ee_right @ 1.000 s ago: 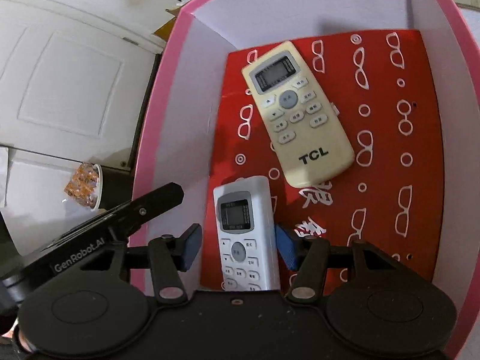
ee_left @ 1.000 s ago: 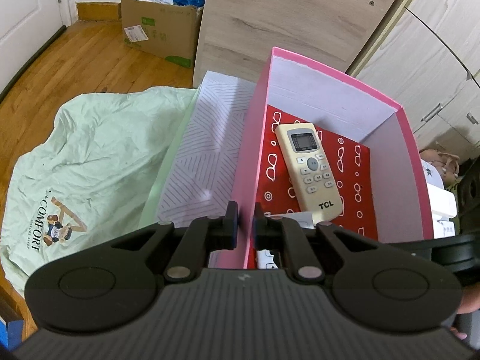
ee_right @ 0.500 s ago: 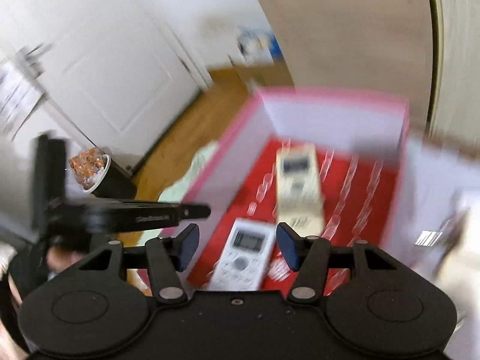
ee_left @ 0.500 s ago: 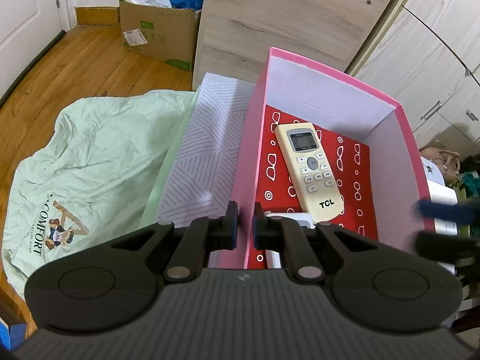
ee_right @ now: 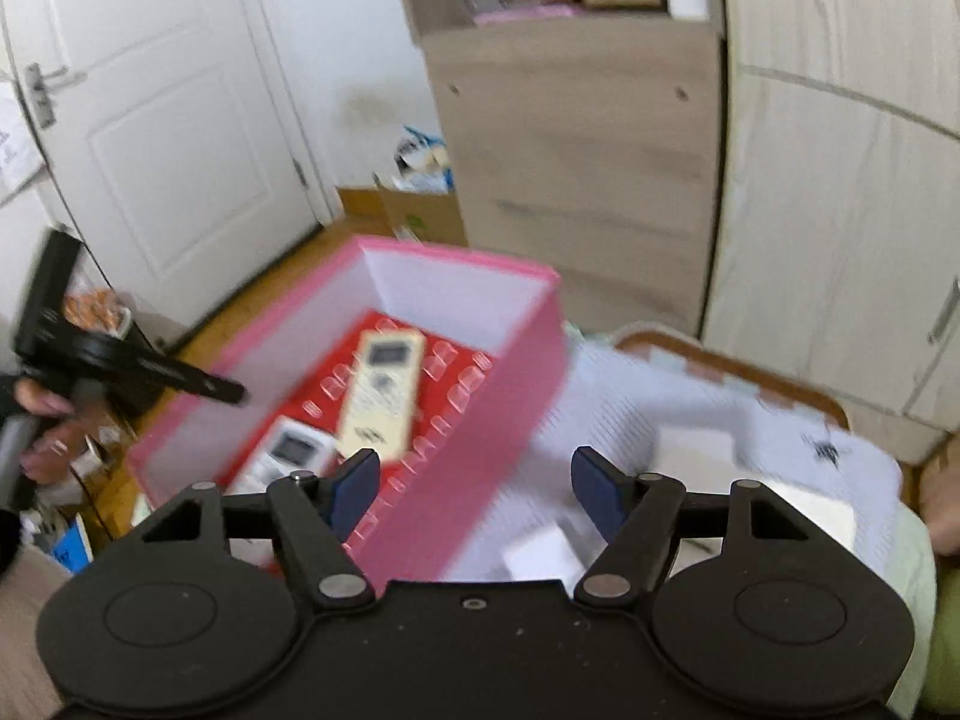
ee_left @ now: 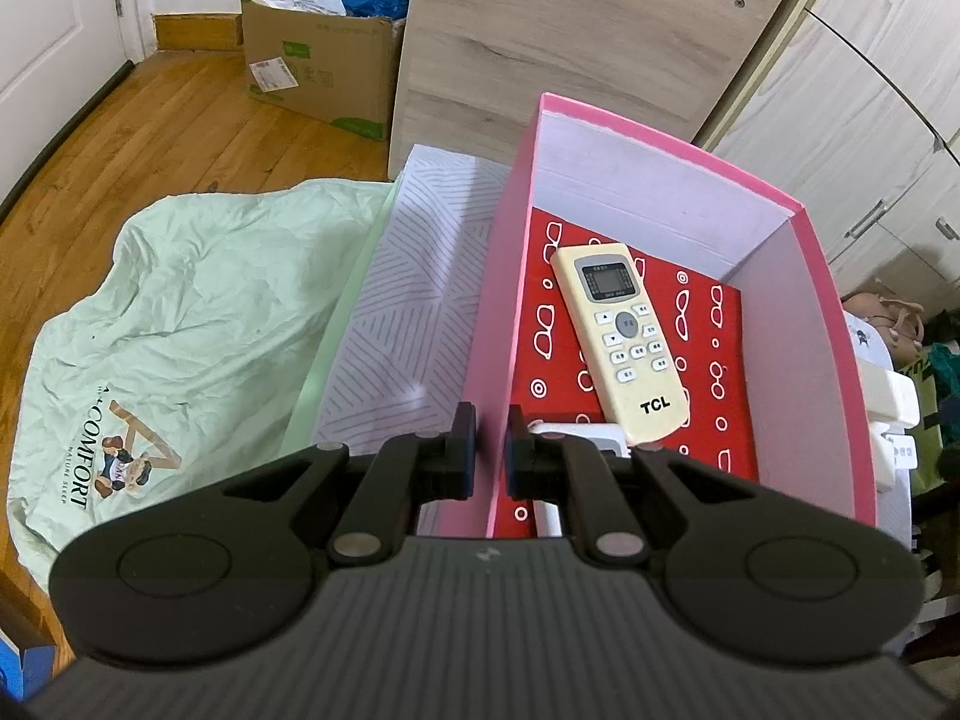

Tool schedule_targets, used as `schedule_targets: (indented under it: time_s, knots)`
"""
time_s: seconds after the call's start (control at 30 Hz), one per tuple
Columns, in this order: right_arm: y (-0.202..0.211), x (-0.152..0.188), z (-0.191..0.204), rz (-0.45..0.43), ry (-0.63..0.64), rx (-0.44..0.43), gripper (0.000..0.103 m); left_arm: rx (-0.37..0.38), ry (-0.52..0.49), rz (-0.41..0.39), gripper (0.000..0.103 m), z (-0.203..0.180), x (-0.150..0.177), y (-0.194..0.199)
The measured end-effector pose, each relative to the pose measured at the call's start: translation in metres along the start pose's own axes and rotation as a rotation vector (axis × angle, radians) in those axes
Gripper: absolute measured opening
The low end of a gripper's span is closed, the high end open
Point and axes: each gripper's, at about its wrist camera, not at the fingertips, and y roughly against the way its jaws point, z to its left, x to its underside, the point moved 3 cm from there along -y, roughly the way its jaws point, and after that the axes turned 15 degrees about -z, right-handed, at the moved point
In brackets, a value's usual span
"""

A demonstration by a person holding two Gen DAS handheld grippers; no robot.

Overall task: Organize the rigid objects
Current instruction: 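Place the white remote in the pink box beside the TCL remote, then grasp the cream rectangular case on the table with the right gripper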

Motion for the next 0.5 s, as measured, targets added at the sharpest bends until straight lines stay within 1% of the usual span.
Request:
schedule_targets:
  time_s: [0.03,0.1,0.17,0.23,0.27,0.3,0.37,0.4,0.5]
  knots:
    - [-0.002,0.008,-0.004,0.014,0.018,0.014,0.070,0.003,0.001,0.003,0.008,0.000,0.001,0.001]
    - [-0.002,0.023,-0.020,0.038,0.076,0.063,0.069,0.009,0.000,0.007,0.008,0.000,0.001,0.001]
    - [-0.002,0.033,-0.038,0.043,0.094,0.123,0.061,0.011,-0.002,0.007,0.008,0.000,0.002,0.002]
    - [0.004,0.038,-0.050,0.015,0.097,0.156,0.061,0.010,-0.013,0.006,0.008,-0.001,0.002,0.001]
    - [0.004,0.040,-0.054,-0.006,0.123,0.169,0.061,0.008,-0.013,0.006,0.008,-0.001,0.001,0.001]
    - [0.004,0.042,-0.055,-0.025,0.173,0.190,0.061,0.006,-0.016,0.006,0.008,-0.002,0.001,0.001]
    - [-0.001,0.049,-0.052,-0.042,0.325,0.233,0.061,0.002,-0.019,0.005,0.008,-0.003,0.001,0.000]
    - [-0.005,0.055,-0.049,-0.041,0.406,0.245,0.061,0.002,-0.019,0.006,0.008,-0.003,0.001,-0.001]
    - [-0.021,0.071,-0.042,-0.009,0.549,0.244,0.061,0.002,-0.016,0.007,0.008,-0.002,0.001,0.000]
